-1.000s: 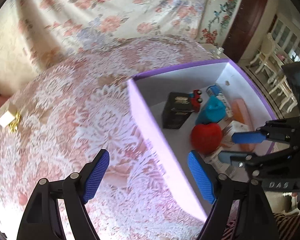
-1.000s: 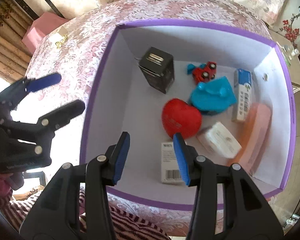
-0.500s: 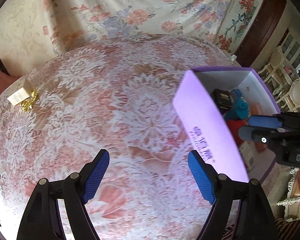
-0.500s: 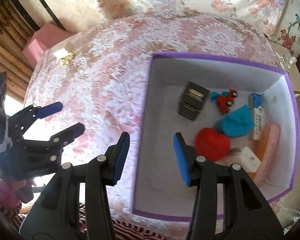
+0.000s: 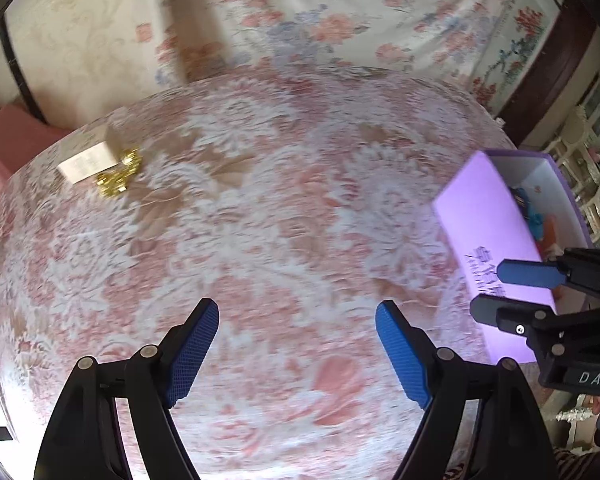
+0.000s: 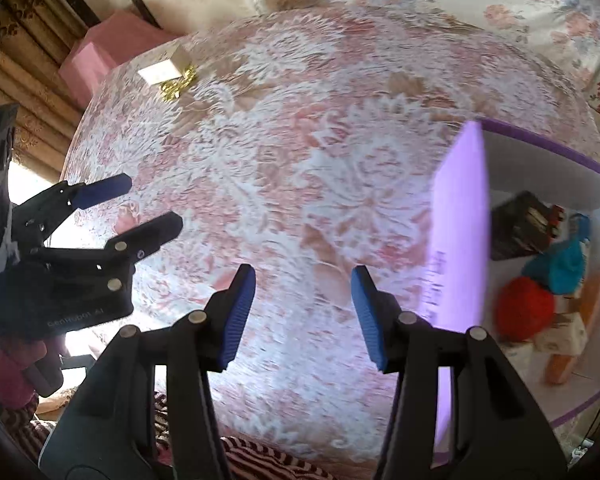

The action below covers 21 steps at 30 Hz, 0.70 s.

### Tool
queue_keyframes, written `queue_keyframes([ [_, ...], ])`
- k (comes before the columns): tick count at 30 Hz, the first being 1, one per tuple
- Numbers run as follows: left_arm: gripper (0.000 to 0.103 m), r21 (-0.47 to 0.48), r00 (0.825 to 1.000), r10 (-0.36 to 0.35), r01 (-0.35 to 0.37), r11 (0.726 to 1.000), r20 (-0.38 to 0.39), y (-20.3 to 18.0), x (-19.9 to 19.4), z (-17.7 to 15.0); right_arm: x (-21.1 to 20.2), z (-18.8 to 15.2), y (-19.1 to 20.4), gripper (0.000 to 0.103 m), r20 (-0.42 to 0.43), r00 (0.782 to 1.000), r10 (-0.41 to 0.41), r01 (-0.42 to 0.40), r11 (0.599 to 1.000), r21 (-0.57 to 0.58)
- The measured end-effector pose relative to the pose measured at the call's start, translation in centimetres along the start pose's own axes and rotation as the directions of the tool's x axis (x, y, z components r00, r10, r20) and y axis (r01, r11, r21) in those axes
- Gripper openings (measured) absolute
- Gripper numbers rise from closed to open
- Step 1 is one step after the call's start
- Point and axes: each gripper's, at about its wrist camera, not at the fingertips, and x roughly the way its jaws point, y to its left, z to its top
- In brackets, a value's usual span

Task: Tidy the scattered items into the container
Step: 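Withdraw both tools from the purple box toward the cream box and gold ornament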

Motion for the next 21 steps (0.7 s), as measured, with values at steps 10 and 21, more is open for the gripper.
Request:
queue_keyframes([
  [10, 0.081, -0.057, 1.0, 0.015, -0.016, 0.998, -0.017, 8.1, 0.5, -0.3, 3.7, 2.7, 6.1, 0.053, -0.03, 1.0, 0.003, -0.004, 1.0, -0.011],
  [21, 0.081, -0.07, 0.997, 0.058, -0.061, 0.996, -0.042, 15.6, 2.6, 0.0, 8.1, 6.3, 12.0, 0.053, -0.053, 0.999, 0.003, -0.004, 1.0, -0.026],
])
